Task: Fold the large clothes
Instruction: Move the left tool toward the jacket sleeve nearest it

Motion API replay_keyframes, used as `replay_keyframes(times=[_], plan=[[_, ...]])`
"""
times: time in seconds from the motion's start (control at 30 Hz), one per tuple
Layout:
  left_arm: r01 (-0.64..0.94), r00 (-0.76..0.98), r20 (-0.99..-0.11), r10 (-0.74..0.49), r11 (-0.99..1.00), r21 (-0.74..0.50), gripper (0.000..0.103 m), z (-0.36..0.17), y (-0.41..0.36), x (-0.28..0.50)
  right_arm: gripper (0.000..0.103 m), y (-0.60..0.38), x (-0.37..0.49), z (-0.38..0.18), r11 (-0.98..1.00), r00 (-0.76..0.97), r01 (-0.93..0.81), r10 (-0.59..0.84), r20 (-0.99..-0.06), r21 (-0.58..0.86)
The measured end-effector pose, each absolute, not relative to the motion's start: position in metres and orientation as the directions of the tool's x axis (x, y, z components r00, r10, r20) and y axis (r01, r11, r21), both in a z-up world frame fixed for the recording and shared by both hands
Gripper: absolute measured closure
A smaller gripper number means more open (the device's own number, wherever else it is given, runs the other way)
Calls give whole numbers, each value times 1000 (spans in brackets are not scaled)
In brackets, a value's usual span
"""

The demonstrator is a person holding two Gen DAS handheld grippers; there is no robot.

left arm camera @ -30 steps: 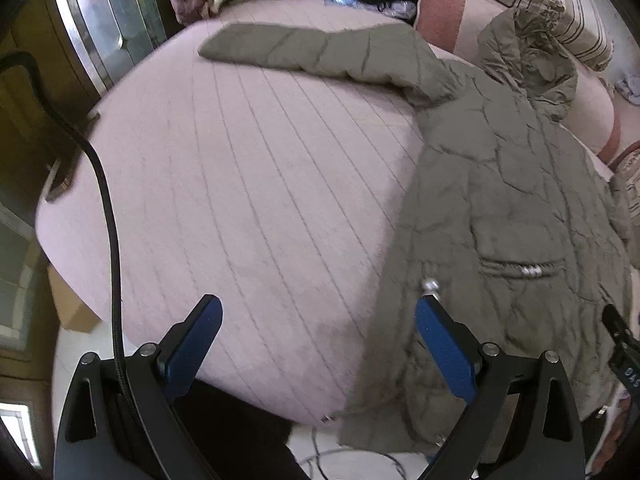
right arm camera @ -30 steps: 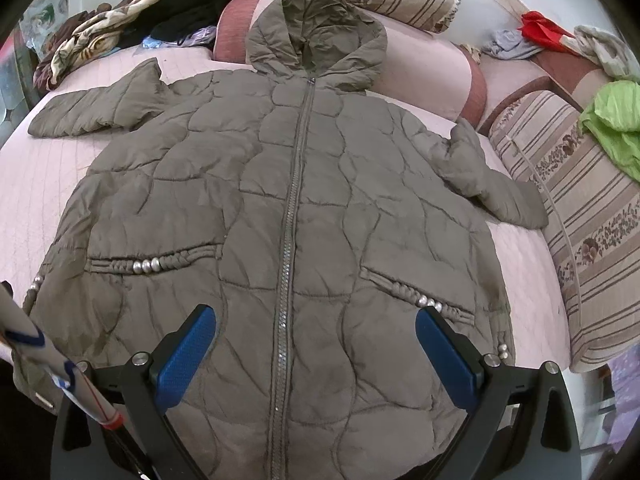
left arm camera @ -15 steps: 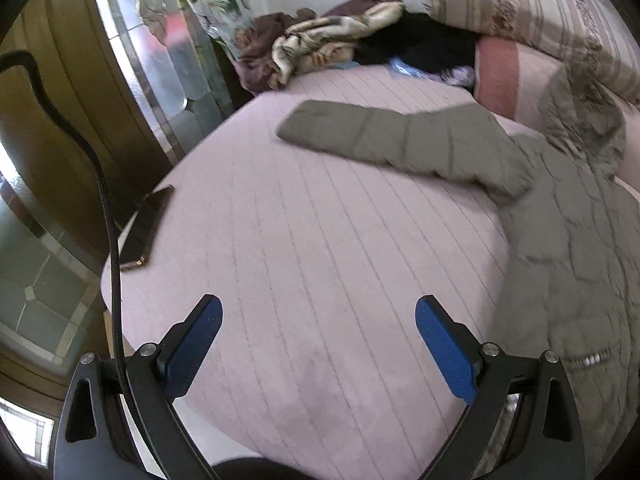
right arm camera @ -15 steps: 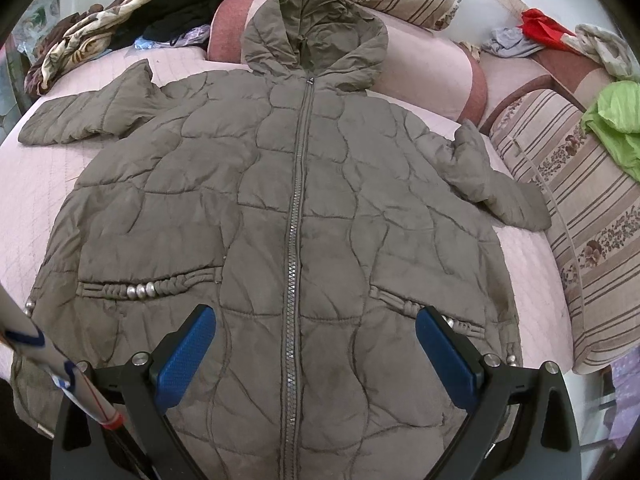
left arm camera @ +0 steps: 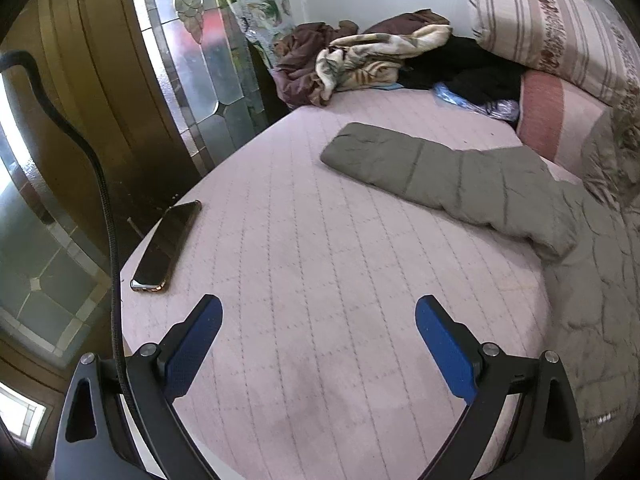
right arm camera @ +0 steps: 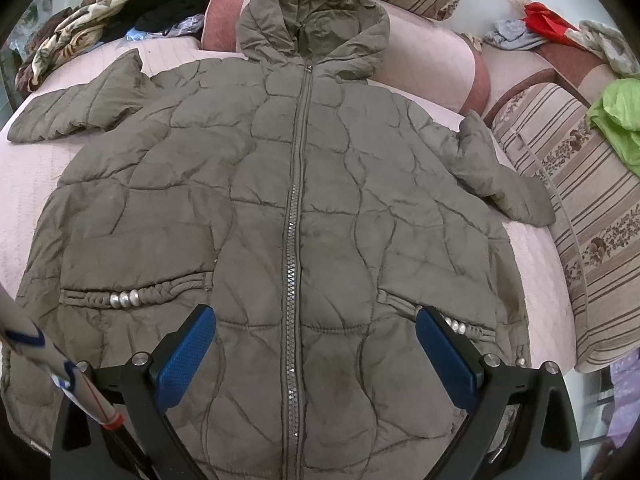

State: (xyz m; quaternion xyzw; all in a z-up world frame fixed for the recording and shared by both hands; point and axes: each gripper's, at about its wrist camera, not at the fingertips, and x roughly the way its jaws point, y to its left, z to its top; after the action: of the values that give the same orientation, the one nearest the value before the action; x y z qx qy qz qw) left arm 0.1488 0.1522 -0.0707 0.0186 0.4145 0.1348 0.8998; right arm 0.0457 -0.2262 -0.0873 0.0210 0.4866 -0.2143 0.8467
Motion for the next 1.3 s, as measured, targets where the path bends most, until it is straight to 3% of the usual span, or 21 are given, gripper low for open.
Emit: replay_keyframes(times=[1.3], plan=[[-287,582,-766,273,950,121,5,-91,178,189,1,-228,64,-103,893,411,405,-370,-834,-197]])
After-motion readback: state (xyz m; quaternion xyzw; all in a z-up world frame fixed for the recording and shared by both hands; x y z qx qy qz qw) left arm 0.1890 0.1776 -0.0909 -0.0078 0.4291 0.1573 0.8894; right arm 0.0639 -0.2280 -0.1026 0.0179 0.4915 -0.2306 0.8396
